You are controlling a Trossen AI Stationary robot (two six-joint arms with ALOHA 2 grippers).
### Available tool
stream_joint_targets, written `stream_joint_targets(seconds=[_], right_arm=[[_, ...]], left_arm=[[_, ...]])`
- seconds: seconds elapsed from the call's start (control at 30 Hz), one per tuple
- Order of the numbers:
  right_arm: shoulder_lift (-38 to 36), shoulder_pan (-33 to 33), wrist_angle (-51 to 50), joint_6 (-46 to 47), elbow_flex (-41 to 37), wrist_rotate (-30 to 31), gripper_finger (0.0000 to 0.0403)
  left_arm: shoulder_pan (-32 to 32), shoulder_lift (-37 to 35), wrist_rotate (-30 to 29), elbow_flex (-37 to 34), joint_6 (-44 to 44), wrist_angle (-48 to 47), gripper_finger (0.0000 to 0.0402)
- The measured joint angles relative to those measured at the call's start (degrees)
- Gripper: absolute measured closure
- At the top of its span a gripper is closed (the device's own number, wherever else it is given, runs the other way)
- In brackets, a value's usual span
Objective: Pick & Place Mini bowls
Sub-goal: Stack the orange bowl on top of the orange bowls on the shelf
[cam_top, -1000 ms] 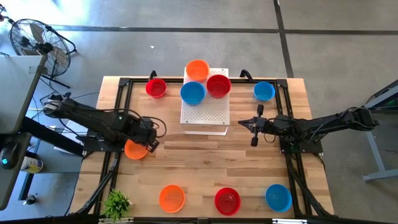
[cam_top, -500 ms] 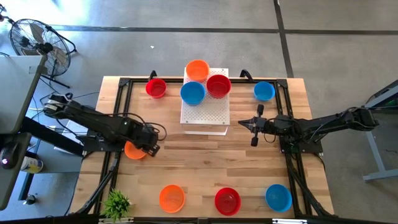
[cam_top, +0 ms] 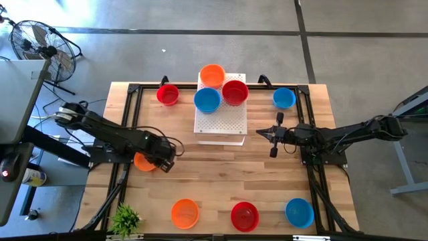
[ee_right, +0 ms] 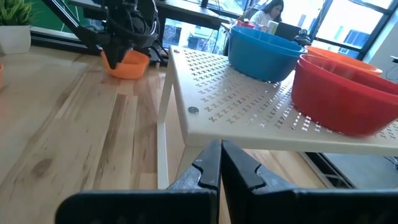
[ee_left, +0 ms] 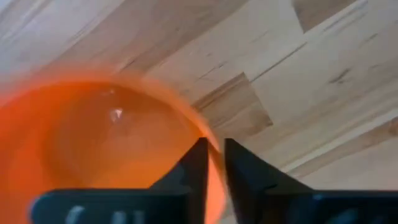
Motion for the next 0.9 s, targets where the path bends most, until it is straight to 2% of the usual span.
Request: stream_joint_targets(seconds=[0.07, 0.23, 0.37, 0.47, 0.6, 0.7, 0.9], right_arm=[[0.0, 0.0, -0.3, 0.0, 0.0, 0.0, 0.0403], [0.0, 0.0, -0.2, 0.0, 0.0, 0.0, 0.0403], [0.0, 0.0, 0.0, 0.0, 0.0, 0.0, 0.0402], [0.0, 0.0, 0.0, 0.0, 0.0, 0.0, 0.0403], [0.0, 0.0, 0.0, 0.0, 0.0, 0.1, 0.0403], [0.0, 0.0, 0.0, 0.1, 0.0, 0.2, 0.0402], [0.0, 0.0, 0.0, 0.0, 0.0, 0.3, 0.0403]], left_arm=[[0.4, 0.1, -0.6, 0.2, 0.6, 1.2, 0.0388], [5.9, -2.3, -5.2, 2.6, 3.0, 1.2, 0.0393], [14.3, -4.6, -10.6, 4.3, 10.6, 1.6, 0.0397], [22.2, -4.9, -12.0, 4.7, 19.2, 4.9, 0.0398], [31.1, -4.4, -8.7, 4.8, 32.4, 11.8, 0.0399], [34.7, -1.9, -5.4, 4.8, 39.8, 14.8, 0.0399], [38.1, 2.0, -0.6, 4.8, 44.2, 14.4, 0.0398]])
